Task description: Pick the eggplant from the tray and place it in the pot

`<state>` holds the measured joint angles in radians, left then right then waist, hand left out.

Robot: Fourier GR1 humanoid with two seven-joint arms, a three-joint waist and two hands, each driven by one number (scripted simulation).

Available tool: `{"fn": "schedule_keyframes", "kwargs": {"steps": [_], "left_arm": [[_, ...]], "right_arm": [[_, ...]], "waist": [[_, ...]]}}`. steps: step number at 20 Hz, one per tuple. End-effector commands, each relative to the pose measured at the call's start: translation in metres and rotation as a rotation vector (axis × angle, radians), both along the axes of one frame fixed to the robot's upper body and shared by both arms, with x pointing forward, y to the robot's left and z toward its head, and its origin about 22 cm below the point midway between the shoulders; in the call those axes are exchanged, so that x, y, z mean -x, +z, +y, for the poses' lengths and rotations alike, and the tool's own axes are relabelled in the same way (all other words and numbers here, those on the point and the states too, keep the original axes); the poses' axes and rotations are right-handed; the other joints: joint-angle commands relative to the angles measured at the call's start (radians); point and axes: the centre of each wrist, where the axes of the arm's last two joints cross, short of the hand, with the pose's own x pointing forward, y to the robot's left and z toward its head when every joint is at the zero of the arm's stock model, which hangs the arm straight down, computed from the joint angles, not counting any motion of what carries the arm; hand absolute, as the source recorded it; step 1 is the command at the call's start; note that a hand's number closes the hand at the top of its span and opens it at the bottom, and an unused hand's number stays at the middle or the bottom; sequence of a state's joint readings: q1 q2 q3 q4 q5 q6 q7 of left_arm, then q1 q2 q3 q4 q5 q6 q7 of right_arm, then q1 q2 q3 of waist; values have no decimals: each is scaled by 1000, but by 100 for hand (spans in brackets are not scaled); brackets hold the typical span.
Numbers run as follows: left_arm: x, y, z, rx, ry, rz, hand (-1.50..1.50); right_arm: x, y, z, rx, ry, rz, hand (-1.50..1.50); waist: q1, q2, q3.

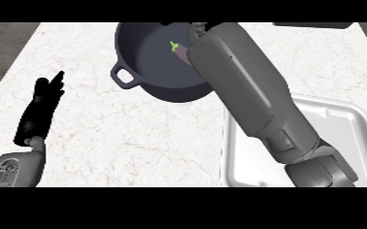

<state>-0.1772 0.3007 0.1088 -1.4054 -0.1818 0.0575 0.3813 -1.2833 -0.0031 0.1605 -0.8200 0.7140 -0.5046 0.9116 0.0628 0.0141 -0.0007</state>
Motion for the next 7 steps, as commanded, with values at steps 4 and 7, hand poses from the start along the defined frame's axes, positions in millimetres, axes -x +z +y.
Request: {"fn": "schedule_keyframes", "kwargs": {"steps": [4,7], "left_arm": [[17,-16,-2,3,42,34,0],[16,-4,11,1,68,30,0]], "right_arm": [[1,-20,-9,-214,-157,-230,-150],[0,-20,-36,-242,-196,-269,-150]], "waist": [[-33,-12,0],[-63,-18,1]]}}
